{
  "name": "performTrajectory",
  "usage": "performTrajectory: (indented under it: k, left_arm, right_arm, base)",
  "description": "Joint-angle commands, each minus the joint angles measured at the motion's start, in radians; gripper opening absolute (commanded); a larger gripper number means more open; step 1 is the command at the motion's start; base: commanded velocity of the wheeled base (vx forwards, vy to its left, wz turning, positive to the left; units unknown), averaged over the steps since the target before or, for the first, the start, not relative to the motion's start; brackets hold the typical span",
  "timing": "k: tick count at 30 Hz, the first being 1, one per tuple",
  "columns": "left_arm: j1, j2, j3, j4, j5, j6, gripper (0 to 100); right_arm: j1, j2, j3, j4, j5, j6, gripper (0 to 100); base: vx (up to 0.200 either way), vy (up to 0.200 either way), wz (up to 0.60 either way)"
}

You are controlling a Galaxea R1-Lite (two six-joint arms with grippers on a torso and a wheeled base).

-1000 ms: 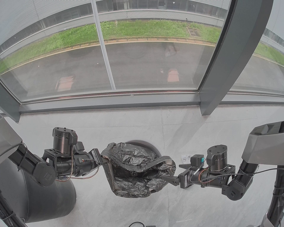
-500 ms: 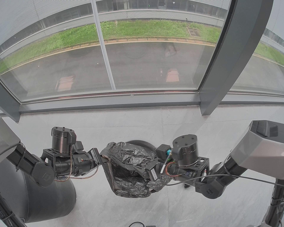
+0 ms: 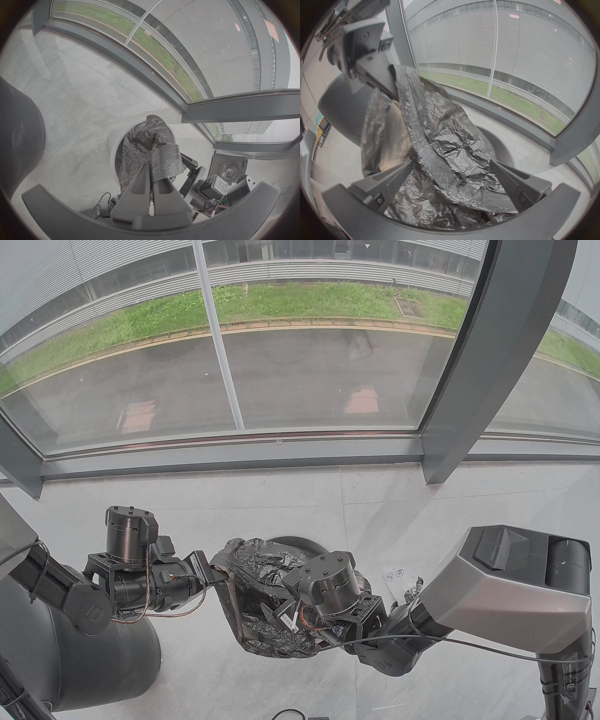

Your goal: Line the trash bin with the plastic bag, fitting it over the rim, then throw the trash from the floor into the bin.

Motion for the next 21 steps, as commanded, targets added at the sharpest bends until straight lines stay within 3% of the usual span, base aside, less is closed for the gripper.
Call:
performTrajectory:
  k: [1,15,21]
  left_arm:
    - [-0.002,-0.002,-0.001,0.000,0.000,0.000,0]
    - [-0.003,-0.011,0.002,0.000,0.002,0.001,0]
    - [0.000,-0.007,0.005,-0.002,0.002,0.015,0]
  right_arm:
    - [-0.011,0.056,-0.039,-0.002,-0.050,-0.018,100]
    - [-0.061,-0.005,-0.040,-0.028,-0.163,-0.027,100]
    - [-0.095,-0.040,-0.043,-0.028,-0.166,-0.027,100]
  base:
    - [0.000,0.000,0.00]
    - [0.000,0.000,0.00]
    - [0.000,0.000,0.00]
